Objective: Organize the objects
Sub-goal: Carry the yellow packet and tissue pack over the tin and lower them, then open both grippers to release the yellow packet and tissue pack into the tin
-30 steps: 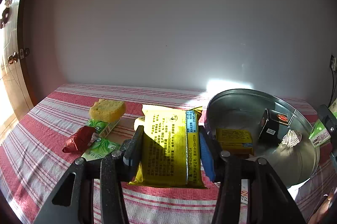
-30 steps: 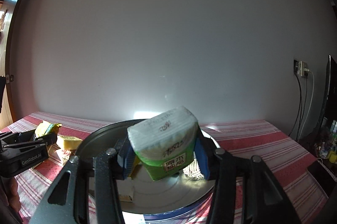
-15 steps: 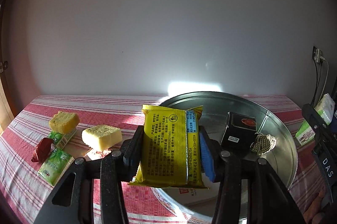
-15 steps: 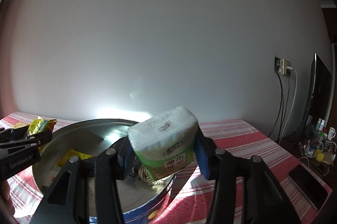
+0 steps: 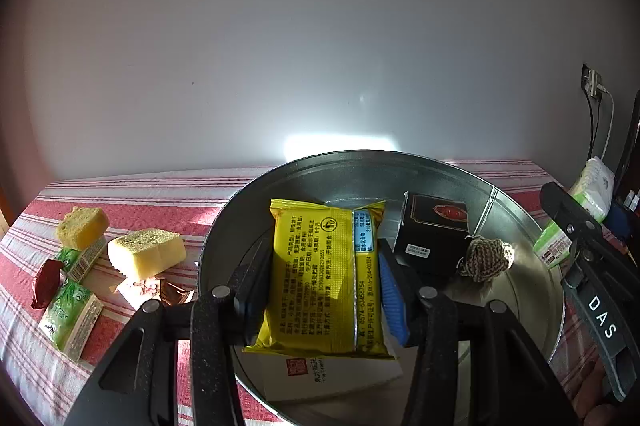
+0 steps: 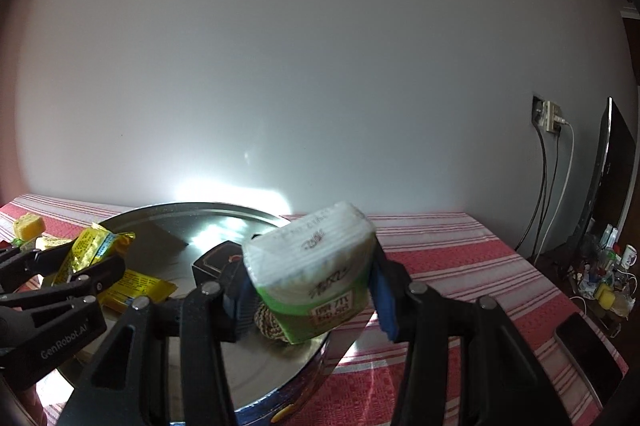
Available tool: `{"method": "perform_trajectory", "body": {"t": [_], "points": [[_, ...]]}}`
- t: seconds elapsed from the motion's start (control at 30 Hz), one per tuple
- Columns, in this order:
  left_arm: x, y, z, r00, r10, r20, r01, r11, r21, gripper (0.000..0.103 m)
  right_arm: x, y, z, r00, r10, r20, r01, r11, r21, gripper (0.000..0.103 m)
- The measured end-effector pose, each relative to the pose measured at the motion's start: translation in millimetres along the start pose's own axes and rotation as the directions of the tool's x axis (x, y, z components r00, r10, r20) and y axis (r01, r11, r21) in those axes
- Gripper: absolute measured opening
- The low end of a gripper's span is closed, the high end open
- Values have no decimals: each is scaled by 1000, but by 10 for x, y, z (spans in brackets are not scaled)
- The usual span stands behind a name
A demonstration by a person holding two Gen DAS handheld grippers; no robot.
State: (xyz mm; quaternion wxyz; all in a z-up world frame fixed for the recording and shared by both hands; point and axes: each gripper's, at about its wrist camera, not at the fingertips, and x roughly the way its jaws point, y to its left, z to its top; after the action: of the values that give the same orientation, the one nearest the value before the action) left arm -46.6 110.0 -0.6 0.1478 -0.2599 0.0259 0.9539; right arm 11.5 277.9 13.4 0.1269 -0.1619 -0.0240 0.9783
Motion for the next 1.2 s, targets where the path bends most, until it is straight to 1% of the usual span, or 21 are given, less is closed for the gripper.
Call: {"method": "perform_trajectory", "body": {"t": [0.13,0.37,0.53,0.57,0.83,0.9,0.97,1.0,1.03,1.07,1.1,1.13,1.2], "points": [[15,14,-8,1000,3,-6,-3,1000,3,51,44,66,-28,1000,13,-22,-14,1000,-23,49],[95,22,-32,1000,5,-23,-5,1000,5,51,85,124,-58,998,39,-46,-40,999,-28,49],[84,-3,-53,1000,12,-21,-11,1000,21,51,105,143,-60,997,54,-59,-56,998,-28,49],[129,-43,-55,1000,12,-25,-12,1000,22,51,112,149,-57,996,57,-63,-58,998,-28,49],[153,-6,-42,999,4,-48,-4,1000,1,51,126,193,-58,992,93,-80,-95,995,-28,51],[150,-13,-44,999,-15,-49,15,1000,0,51,113,185,-54,991,113,-72,-114,993,-18,55],[154,5,-46,998,-29,-49,28,1000,-12,53,74,180,-51,992,117,-44,-118,993,-7,85],[135,23,-42,998,-36,-46,35,999,-24,58,33,160,-51,995,102,-18,-102,995,5,87],[107,48,-35,998,-41,-38,39,999,-37,67,-1,134,-47,995,97,8,-97,995,20,92],[77,76,-28,999,-32,-23,31,998,-52,73,-30,105,-41,996,88,29,-89,995,37,97],[44,103,-23,1000,-18,-4,18,998,-67,84,-55,77,-35,996,82,46,-84,995,53,100],[14,124,-22,1000,-7,13,8,997,-78,88,-72,48,-25,995,81,58,-85,994,66,103],[-22,141,-17,999,-2,33,5,996,-87,88,-76,25,-21,995,76,66,-81,994,78,103]]}}
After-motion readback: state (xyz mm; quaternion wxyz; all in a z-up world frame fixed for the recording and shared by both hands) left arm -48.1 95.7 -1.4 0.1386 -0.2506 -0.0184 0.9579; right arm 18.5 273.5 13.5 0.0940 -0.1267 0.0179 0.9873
